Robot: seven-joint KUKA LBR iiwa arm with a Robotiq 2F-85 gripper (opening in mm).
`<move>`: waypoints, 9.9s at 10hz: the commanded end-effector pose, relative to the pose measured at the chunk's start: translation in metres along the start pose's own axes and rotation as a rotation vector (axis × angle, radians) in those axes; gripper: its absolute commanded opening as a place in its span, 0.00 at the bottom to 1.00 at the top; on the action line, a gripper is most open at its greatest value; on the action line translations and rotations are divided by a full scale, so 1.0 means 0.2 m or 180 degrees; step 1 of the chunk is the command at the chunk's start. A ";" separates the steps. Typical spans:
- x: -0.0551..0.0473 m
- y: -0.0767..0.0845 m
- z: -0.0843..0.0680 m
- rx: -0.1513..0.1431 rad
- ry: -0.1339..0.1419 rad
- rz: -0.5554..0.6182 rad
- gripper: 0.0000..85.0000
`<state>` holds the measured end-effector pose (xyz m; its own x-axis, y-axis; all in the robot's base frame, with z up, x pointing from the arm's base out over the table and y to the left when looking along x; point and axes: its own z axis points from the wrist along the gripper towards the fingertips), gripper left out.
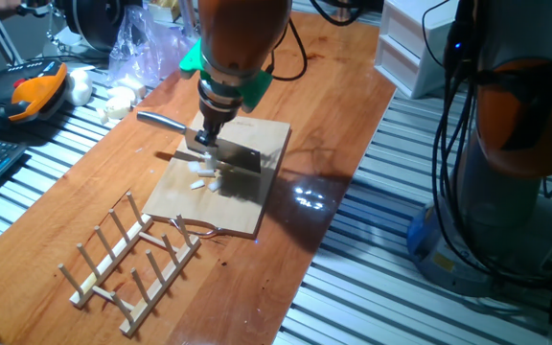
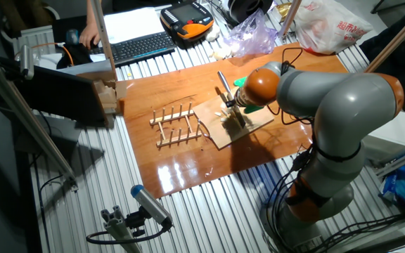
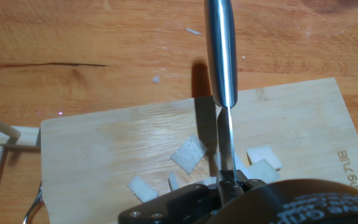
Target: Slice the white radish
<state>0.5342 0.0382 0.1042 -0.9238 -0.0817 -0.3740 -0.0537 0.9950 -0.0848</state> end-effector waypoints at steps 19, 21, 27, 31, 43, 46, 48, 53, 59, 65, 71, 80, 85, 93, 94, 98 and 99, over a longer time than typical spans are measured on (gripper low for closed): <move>-0.37 0.42 -0.42 -0.0004 0.0562 0.0399 0.00; -0.42 0.31 -0.46 -0.0089 0.0496 0.0172 0.00; -0.48 0.32 -0.51 -0.0070 0.0065 0.0024 0.00; -0.48 0.36 -0.59 -0.0062 0.0065 -0.0024 0.00; -0.27 0.80 -0.63 -0.0350 0.0527 0.0618 0.00; -0.30 0.80 -0.59 -0.0607 0.0529 0.0411 0.00; -0.29 0.81 -0.59 -0.0604 0.0522 0.0441 0.00; -0.29 0.80 -0.58 -0.0417 0.0591 0.0619 0.00; -0.29 0.81 -0.58 -0.0252 0.0705 0.0343 0.00; -0.29 0.81 -0.58 -0.0416 0.0853 0.0207 0.00; -0.28 0.95 -0.50 -0.0245 0.0811 0.0532 0.00; -0.24 1.09 -0.19 0.0009 0.0743 0.0294 0.00; -0.14 1.06 -0.07 -0.0043 0.0734 0.0429 0.20; -0.30 0.84 -0.41 0.0061 0.1222 0.0292 0.40; -0.34 0.72 -0.45 0.0004 0.1350 0.0053 0.20; -0.36 0.36 -0.48 -0.0039 0.1154 -0.0254 0.00; -0.34 0.31 -0.47 -0.0149 0.1105 -0.0220 0.00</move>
<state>0.5570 0.1690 0.2107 -0.9913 -0.1267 -0.0349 -0.1246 0.9905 -0.0574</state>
